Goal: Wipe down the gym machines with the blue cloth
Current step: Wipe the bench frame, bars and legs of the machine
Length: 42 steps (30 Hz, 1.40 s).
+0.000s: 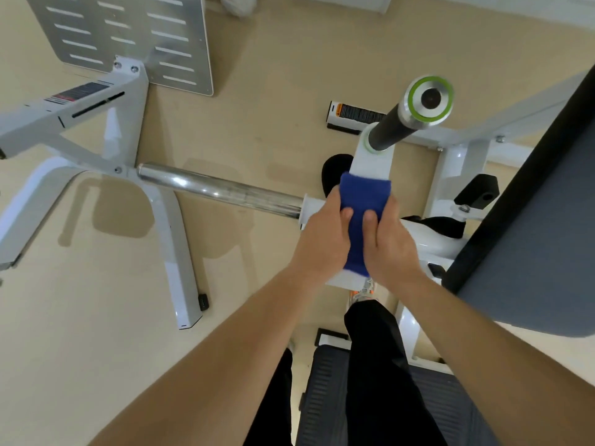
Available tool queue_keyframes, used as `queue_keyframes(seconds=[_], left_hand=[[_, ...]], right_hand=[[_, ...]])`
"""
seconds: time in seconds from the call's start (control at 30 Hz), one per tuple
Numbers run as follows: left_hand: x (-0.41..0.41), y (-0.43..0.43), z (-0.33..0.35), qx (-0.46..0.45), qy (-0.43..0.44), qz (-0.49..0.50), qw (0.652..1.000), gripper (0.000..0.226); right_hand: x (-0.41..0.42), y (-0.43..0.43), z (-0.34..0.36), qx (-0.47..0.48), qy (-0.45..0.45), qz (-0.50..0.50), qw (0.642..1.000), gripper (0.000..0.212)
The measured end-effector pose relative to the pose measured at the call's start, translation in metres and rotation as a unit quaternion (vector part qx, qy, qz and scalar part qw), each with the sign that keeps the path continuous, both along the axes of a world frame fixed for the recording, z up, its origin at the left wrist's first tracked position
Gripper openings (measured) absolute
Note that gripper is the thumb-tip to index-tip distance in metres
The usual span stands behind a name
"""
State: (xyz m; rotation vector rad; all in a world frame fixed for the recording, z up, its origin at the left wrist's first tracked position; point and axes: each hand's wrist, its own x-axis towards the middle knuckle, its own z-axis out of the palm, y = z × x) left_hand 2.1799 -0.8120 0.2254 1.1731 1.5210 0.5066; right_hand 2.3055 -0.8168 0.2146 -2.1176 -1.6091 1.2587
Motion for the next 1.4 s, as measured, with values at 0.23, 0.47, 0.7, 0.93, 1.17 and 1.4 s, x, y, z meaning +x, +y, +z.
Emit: queue_keyframes(seconds=[0.23,0.47,0.7,0.93,1.17,1.4], left_hand=[[0.011,0.056,-0.012,0.049,0.045,0.002,0.998,0.040],[-0.005,-0.044,-0.006,0.025,0.056,-0.002,0.998,0.045],[-0.021,-0.079,0.027,-0.041,0.224,-0.070,0.971,0.039],[0.007,-0.051,0.110,-0.046,0.220,0.032,0.974,0.025],[0.066,-0.035,0.182,-0.032,0.191,-0.037,0.980,0.052],[0.104,0.017,0.209,0.015,0.160,-0.206,0.965,0.045]], right_hand=[[0.002,0.053,-0.003,0.055,0.042,-0.044,0.997,0.036],[-0.004,-0.041,-0.004,0.011,0.006,-0.016,1.000,0.055],[-0.005,-0.074,0.035,-0.097,-0.049,-0.015,0.994,0.044],[0.049,-0.034,0.128,-0.074,-0.026,0.022,0.997,0.024],[0.115,-0.014,0.222,-0.052,-0.035,0.135,0.989,0.022],[0.152,0.013,0.274,-0.067,-0.060,0.141,0.986,0.022]])
